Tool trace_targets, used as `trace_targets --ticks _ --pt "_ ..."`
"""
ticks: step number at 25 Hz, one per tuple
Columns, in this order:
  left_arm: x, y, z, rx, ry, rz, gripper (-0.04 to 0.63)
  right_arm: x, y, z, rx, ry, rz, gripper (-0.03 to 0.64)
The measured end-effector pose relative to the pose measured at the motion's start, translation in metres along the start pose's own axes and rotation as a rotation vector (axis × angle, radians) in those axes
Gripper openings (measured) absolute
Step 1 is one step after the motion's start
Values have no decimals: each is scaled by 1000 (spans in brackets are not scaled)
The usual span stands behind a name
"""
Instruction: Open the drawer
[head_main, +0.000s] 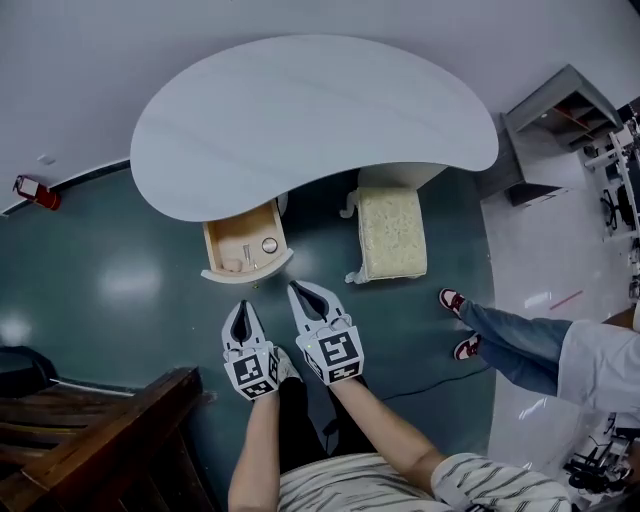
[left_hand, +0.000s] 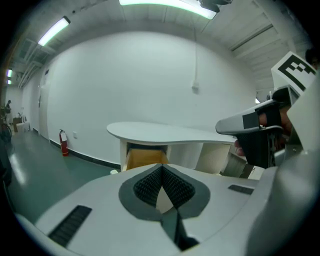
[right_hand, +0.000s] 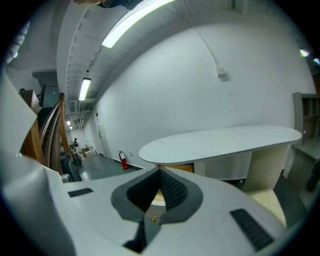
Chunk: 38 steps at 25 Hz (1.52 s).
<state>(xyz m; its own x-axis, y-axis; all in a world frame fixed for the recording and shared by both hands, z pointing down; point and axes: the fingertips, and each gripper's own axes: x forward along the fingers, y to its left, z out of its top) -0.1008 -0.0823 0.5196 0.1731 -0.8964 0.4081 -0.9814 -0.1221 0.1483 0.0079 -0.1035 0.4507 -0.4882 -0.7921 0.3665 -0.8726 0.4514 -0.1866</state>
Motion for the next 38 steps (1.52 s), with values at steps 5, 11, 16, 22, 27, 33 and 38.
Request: trace_targets --ticks 5,11,16,22,27,33,38 --pt "-20 -14 52 8 -27 -14 5 -20 16 41 -5 -30 49 14" --pt "-35 -26 98 15 -76 -36 5 -36 28 77 -31 -55 76 13" --pt "-58 -43 139 33 -92 -69 5 -56 39 104 -38 -57 91 14" --pt "-79 -65 195 66 -150 -118 5 -79 44 141 -35 -96 90 14" --pt "-101 -79 232 91 -200 -155 5 -93 52 168 -49 -142 103 14" --pt "-128 -97 261 94 -250 -168 5 -115 57 193 -69 -184 115 14" --pt "-142 -105 278 107 -294 -162 5 -130 59 208 -88 -232 119 14"
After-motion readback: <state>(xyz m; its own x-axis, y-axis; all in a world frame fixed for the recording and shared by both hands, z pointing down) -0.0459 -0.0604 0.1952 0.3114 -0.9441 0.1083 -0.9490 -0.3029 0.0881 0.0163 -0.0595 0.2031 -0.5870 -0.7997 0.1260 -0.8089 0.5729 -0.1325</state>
